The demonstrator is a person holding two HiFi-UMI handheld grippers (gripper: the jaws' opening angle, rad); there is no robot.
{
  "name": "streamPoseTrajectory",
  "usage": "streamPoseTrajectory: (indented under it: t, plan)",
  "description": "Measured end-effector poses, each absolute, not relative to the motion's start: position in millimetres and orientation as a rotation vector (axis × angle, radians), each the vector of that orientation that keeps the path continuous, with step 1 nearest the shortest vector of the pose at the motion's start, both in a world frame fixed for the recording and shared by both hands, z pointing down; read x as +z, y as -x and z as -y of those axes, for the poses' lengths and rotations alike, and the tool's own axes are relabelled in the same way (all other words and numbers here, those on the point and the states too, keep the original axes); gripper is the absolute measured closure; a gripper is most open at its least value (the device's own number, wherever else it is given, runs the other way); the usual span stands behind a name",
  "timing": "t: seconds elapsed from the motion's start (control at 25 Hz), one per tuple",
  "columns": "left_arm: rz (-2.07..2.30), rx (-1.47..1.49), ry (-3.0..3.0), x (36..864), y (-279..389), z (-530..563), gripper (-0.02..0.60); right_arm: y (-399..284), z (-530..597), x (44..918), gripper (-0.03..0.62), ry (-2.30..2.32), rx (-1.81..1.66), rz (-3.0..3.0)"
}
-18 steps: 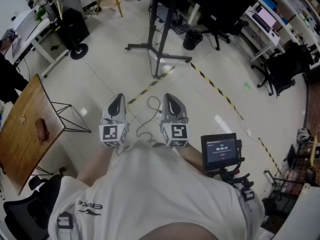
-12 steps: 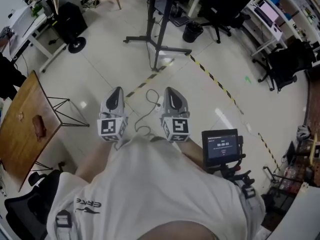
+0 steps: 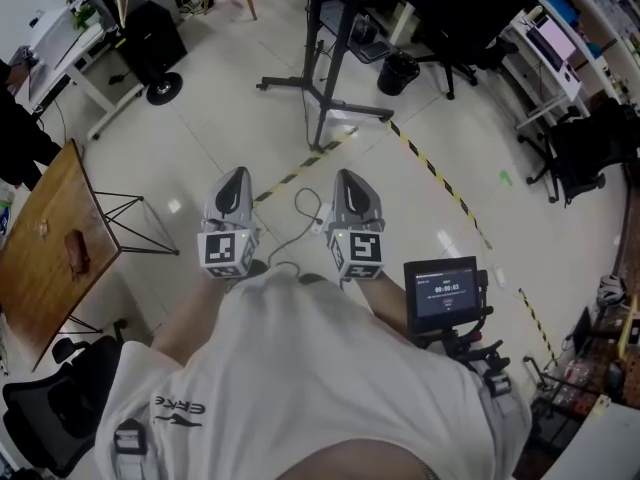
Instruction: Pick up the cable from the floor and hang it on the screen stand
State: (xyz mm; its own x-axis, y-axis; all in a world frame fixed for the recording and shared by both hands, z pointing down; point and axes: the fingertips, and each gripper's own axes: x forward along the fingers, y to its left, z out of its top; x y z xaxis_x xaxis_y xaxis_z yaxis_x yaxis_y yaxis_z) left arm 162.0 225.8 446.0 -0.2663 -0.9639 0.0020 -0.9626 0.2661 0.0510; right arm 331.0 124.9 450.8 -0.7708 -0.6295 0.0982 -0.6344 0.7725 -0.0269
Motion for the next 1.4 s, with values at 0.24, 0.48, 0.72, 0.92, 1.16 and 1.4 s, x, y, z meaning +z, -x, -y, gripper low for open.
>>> streamPoseTrajectory:
  t: [0.24,0.48,0.72,0.92,1.16,1.4]
  plan:
    - [2.494,-0.04,-1.887,446.3,-129.2,-197.4,0.578,-300.9,-98.8,450.4,0.58,-1.024,0.069,2.891]
    - [2.446,-0.08,-1.959,454.2,-63.6,-146.2,0.578,-241.9,-58.5,457.2,0.58,-1.083,0.023,2.862]
    - [2.385,-0.101,-2.021,444.8,20.0,-91.2,0.578,-163.3,-11.0,444.9,0.58,-1.173,0.005,2.817]
    - [2.332,-0.097,-2.073,440.8,89.8,-52.0,0.578,-93.6,22.9,436.2,0.58,-1.23,-0.004,2.78]
    - [2.341,-0.13,-2.081,440.6,140.5,-29.1,0.578,-51.6,47.4,434.3,0.58,-1.259,-0.037,2.754]
    - [2.338,-0.142,-2.056,445.1,165.0,-8.8,0.578,-33.4,69.5,433.4,0.58,-1.294,-0.035,2.744]
